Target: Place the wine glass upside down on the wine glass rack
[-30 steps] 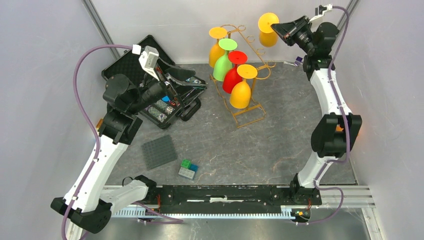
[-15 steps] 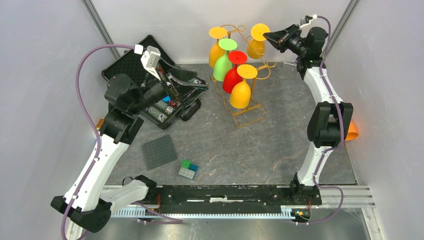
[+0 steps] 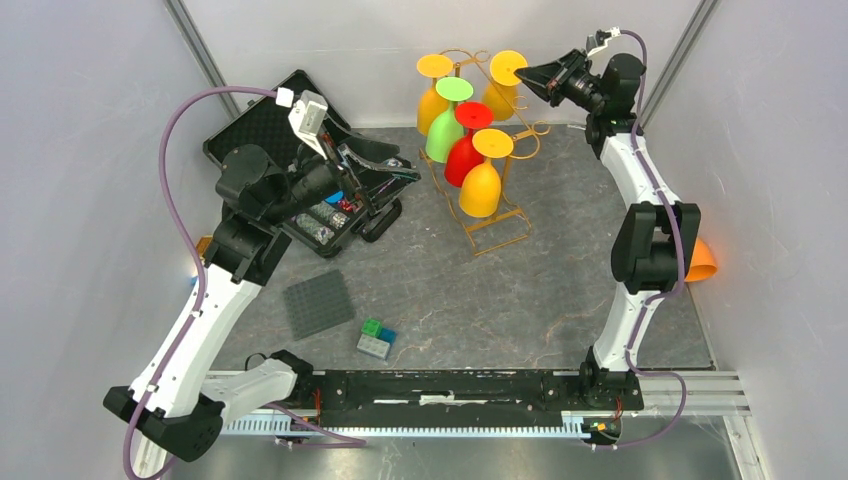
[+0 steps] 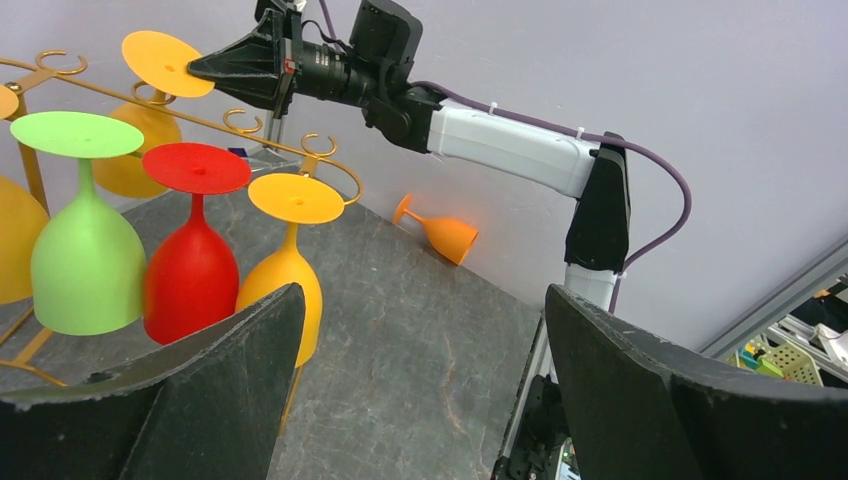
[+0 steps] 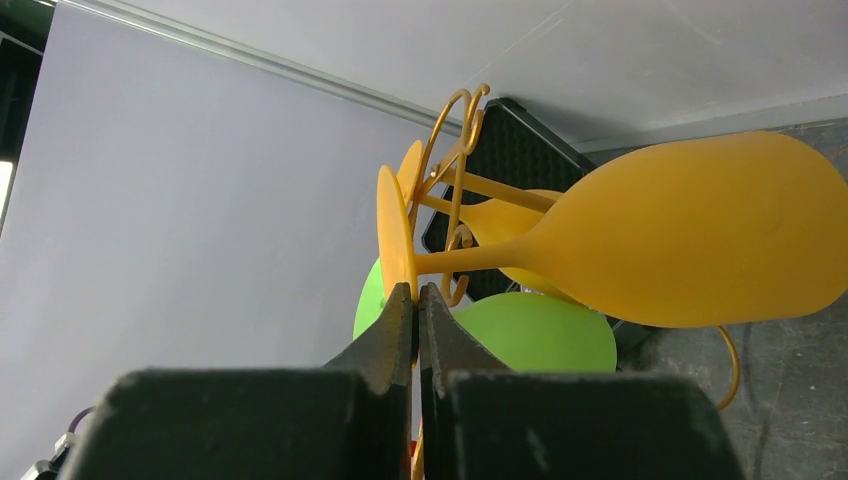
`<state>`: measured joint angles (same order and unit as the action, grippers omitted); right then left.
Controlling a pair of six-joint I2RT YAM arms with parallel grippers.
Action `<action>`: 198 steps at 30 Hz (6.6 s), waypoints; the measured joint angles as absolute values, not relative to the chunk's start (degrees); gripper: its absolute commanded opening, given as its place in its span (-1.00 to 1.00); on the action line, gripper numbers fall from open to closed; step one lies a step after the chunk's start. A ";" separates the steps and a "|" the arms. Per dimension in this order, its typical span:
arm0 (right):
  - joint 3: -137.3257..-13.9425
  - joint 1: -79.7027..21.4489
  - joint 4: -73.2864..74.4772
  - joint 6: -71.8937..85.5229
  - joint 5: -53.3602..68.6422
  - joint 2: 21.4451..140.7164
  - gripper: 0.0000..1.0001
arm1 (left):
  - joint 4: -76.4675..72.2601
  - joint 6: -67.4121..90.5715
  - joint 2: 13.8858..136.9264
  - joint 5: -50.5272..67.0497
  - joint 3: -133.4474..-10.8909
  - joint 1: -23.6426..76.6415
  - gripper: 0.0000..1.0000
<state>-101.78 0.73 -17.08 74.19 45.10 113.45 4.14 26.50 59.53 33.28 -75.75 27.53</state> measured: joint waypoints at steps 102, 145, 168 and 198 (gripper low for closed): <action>-80.62 16.91 33.08 36.14 -43.81 109.06 0.54 | -0.19 28.93 63.40 36.07 -67.85 28.86 0.85; -84.38 20.99 15.05 29.19 -38.63 119.04 -1.00 | -0.40 31.03 67.09 34.63 -67.77 30.33 0.83; -73.14 21.50 20.36 28.45 0.93 89.84 -1.00 | -0.71 31.03 67.11 34.48 -67.99 31.00 0.84; -86.35 20.82 6.33 60.45 48.16 91.37 -1.00 | -4.84 31.03 62.08 32.03 -63.77 31.18 0.84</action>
<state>-86.35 20.82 6.33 60.45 48.16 91.37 -4.84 31.03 62.08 32.03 -63.77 31.18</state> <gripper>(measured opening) 0.021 0.921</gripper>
